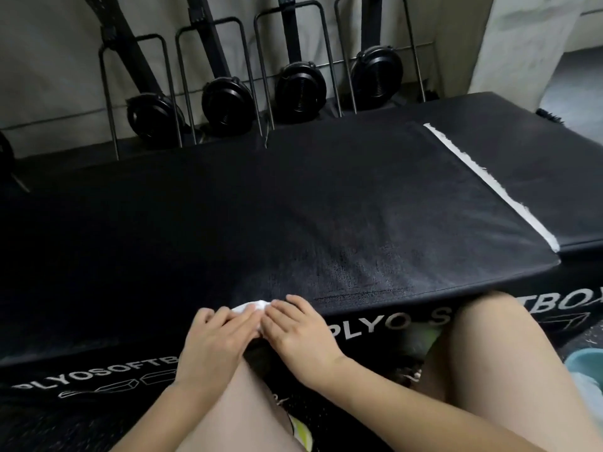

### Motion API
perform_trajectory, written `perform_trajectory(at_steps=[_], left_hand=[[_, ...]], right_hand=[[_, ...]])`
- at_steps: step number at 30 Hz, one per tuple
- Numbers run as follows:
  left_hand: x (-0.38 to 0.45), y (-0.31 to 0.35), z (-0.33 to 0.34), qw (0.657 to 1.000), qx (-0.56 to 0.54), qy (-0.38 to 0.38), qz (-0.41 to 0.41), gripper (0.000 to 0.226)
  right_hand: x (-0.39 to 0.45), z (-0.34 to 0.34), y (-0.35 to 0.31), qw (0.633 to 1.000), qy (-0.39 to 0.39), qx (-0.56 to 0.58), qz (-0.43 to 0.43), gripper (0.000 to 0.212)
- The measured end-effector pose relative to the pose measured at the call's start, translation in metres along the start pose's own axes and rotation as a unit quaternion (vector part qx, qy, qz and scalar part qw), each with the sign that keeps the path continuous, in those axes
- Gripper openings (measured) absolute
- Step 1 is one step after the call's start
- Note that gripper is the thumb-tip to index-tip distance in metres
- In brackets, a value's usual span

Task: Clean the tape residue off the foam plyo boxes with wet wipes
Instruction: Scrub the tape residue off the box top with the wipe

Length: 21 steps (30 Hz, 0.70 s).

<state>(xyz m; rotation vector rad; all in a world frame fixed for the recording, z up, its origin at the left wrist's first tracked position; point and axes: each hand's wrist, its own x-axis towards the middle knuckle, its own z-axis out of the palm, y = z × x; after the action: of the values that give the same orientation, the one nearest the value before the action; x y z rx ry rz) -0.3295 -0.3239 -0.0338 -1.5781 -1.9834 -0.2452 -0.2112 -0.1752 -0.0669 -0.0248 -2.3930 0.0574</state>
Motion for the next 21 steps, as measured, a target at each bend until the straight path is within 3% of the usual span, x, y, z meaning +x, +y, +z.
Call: perform_trajectory(at_steps=[6,13,17,21], left_hand=[[-0.001,0.006,0.022,0.997,-0.062,0.038,-0.003,0.029],[0.070,0.099,0.054,0.985,-0.145,0.070,0.055,0.016],[0.120,0.164,0.067,0.983,-0.158,0.073,0.058,0.027],[0.149,0.204,0.071,0.988,-0.139,0.044,0.053,0.020]], right_hand=[[0.000,0.002,0.006,1.000,0.005,0.007,0.002,0.020],[-0.066,-0.063,0.099,0.998,-0.038,-0.034,0.027,0.024],[-0.097,-0.106,0.148,0.994,-0.024,-0.078,0.066,0.025],[-0.115,-0.129,0.173,0.991,-0.017,-0.094,0.098,0.040]])
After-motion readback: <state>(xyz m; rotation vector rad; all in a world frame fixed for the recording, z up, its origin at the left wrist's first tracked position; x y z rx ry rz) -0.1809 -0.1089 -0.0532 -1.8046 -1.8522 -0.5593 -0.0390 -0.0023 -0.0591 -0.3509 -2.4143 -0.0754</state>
